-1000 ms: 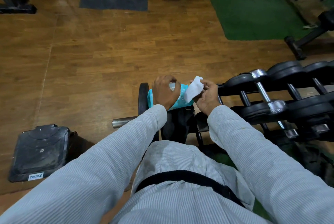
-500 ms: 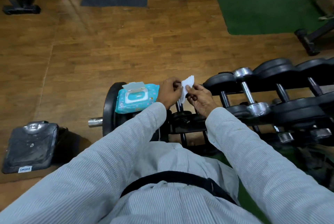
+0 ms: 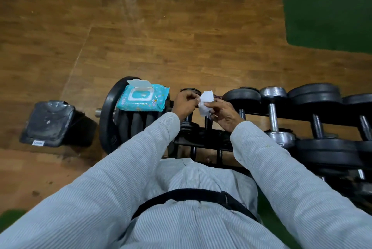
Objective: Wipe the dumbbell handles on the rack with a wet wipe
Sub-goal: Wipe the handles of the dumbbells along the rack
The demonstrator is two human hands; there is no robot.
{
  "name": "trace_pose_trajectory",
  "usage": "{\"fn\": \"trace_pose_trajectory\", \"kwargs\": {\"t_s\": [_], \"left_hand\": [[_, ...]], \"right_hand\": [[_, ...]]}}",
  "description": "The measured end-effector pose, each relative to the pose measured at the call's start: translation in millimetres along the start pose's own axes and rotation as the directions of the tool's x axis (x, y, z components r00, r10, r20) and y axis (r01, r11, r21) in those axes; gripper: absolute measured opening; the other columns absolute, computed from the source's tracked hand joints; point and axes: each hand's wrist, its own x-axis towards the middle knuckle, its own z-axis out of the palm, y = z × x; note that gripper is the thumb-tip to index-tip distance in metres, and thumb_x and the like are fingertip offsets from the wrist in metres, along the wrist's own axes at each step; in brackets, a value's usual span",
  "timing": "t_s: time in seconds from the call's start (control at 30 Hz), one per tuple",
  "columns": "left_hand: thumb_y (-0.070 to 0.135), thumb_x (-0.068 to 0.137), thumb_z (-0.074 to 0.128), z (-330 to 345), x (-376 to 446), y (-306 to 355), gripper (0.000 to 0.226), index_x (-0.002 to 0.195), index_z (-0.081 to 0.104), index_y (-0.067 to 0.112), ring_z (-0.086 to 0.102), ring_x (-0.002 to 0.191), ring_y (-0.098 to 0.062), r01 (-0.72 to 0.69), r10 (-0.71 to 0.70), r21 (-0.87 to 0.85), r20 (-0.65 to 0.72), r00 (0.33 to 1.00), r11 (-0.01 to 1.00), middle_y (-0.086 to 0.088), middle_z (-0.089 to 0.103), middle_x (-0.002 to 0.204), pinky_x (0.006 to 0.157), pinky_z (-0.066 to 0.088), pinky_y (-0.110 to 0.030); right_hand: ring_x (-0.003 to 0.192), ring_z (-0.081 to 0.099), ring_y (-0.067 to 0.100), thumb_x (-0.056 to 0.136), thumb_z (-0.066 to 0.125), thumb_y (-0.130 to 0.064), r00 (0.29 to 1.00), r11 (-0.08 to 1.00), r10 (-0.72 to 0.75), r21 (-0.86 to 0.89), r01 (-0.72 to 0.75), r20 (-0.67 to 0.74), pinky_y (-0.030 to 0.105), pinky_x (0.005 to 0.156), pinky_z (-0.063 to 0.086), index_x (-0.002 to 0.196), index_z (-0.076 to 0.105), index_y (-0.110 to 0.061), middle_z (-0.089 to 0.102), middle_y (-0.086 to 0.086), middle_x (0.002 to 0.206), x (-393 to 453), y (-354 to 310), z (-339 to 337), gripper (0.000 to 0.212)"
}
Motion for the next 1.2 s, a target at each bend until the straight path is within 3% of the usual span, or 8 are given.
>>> {"fn": "trace_pose_trajectory", "kwargs": {"t_s": [0.1, 0.33, 0.47, 0.63, 0.77, 0.9, 1.03, 1.2], "left_hand": [[0.001, 0.089, 0.061, -2, -5, -1, 0.017, 0.079, 0.069, 0.012, 0.06, 0.074, -0.016, 0.033, -0.033, 0.003, -0.135, 0.99, 0.999, -0.004, 0.068, 0.079, 0.073, 0.05, -0.028], [0.016, 0.087, 0.062, -6, 0, -5, 0.018, 0.07, 0.065, 0.021, 0.058, 0.07, -0.023, 0.071, -0.084, -0.061, -0.249, 0.965, 0.996, 0.002, 0.062, 0.067, 0.069, 0.046, -0.029], [0.014, 0.094, 0.06, -9, 0, -4, 0.008, 0.088, 0.065, 0.013, 0.059, 0.071, -0.015, 0.027, -0.052, -0.095, -0.281, 0.958, 0.995, 0.001, 0.064, 0.077, 0.066, 0.045, -0.026], [0.004, 0.093, 0.057, -12, -4, -14, 0.011, 0.097, 0.065, 0.011, 0.059, 0.075, -0.017, -0.017, -0.013, -0.086, -0.338, 0.941, 0.996, -0.001, 0.066, 0.085, 0.073, 0.049, -0.029], [-0.009, 0.089, 0.051, -16, -5, -17, 0.023, 0.092, 0.065, 0.009, 0.059, 0.075, -0.009, -0.059, 0.049, -0.021, -0.309, 0.95, 0.998, 0.004, 0.064, 0.084, 0.076, 0.048, -0.021], [-0.016, 0.083, 0.038, -15, -4, -11, 0.047, 0.084, 0.074, 0.013, 0.066, 0.092, -0.014, -0.017, 0.009, -0.028, -0.266, 0.964, 0.999, 0.0, 0.072, 0.091, 0.094, 0.051, -0.025], [-0.013, 0.086, 0.043, -18, -8, -7, 0.042, 0.102, 0.077, 0.007, 0.067, 0.101, -0.024, -0.017, 0.03, 0.05, -0.283, 0.959, 0.999, -0.008, 0.071, 0.111, 0.09, 0.053, -0.03], [-0.005, 0.084, 0.051, -17, -17, -11, 0.036, 0.109, 0.075, 0.007, 0.065, 0.112, -0.032, -0.053, 0.125, 0.265, -0.26, 0.958, 0.963, -0.013, 0.069, 0.12, 0.097, 0.053, -0.042]], "right_hand": [[0.066, 0.053, 0.013, 0.069, 0.084, -0.017, 1.0, 0.999, 0.001, -0.051, -0.002, -0.017, 0.026, 0.059, 0.036, 0.071, 0.062, -0.023, 0.062, 0.0, 0.077, 0, 0, -1, 0.023], [0.072, 0.058, 0.017, 0.057, 0.088, -0.016, 0.996, 0.995, -0.053, 0.081, 0.058, -0.066, 0.026, 0.065, 0.045, 0.078, 0.061, -0.017, 0.058, 0.005, 0.083, 9, 2, 6, 0.034], [0.086, 0.071, 0.026, 0.083, 0.077, -0.005, 0.998, 0.981, -0.01, 0.19, 0.022, -0.066, 0.036, 0.073, 0.062, 0.107, 0.065, -0.007, 0.071, 0.015, 0.102, 11, 5, 8, 0.026], [0.069, 0.067, 0.018, 0.088, 0.065, 0.005, 0.992, 0.979, 0.035, 0.202, -0.011, -0.118, 0.027, 0.058, 0.058, 0.097, 0.064, -0.014, 0.069, 0.006, 0.081, 12, 8, 19, 0.022], [0.056, 0.054, 0.014, 0.094, 0.052, 0.004, 0.994, 0.955, 0.112, 0.275, -0.109, 0.005, 0.019, 0.047, 0.045, 0.099, 0.064, -0.011, 0.064, 0.006, 0.074, 14, 7, 25, 0.02], [0.063, 0.068, 0.022, 0.098, 0.062, -0.016, 0.953, 0.952, 0.226, 0.163, -0.26, 0.2, 0.026, 0.047, 0.052, 0.116, 0.07, -0.002, 0.073, 0.011, 0.092, 10, 7, 31, 0.025], [0.095, 0.067, 0.027, 0.089, 0.072, -0.008, 0.986, 0.991, 0.082, 0.118, -0.065, -0.144, 0.034, 0.066, 0.059, 0.123, 0.066, -0.017, 0.068, 0.009, 0.119, 25, 13, 30, 0.036], [0.096, 0.07, 0.028, 0.083, 0.078, 0.0, 0.967, 0.973, -0.146, -0.206, 0.103, -0.209, 0.031, 0.06, 0.06, 0.101, 0.073, -0.007, 0.072, 0.007, 0.105, 27, 20, 22, 0.02]]}}
